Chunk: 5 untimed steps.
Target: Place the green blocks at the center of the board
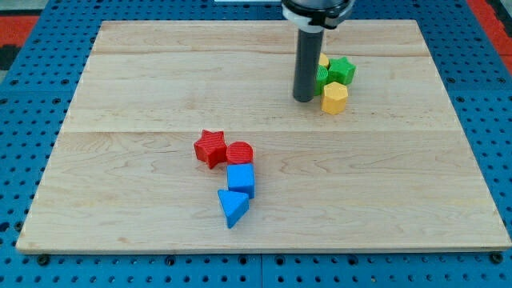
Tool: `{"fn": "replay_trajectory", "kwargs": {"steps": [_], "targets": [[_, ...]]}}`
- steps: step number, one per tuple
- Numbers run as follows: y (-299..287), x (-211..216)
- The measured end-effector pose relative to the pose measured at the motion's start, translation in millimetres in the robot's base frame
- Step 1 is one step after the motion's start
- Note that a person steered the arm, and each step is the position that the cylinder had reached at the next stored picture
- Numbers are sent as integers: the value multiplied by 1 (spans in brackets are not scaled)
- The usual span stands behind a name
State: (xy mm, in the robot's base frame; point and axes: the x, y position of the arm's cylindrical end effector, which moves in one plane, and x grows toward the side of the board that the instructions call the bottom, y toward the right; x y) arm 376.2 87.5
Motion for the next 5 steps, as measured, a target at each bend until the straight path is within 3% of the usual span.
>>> {"fn": "replay_trajectory", "kwargs": {"steps": [2, 3, 4, 5], "targets": [[75, 0], [119, -30], [80, -74], [3, -60]]}}
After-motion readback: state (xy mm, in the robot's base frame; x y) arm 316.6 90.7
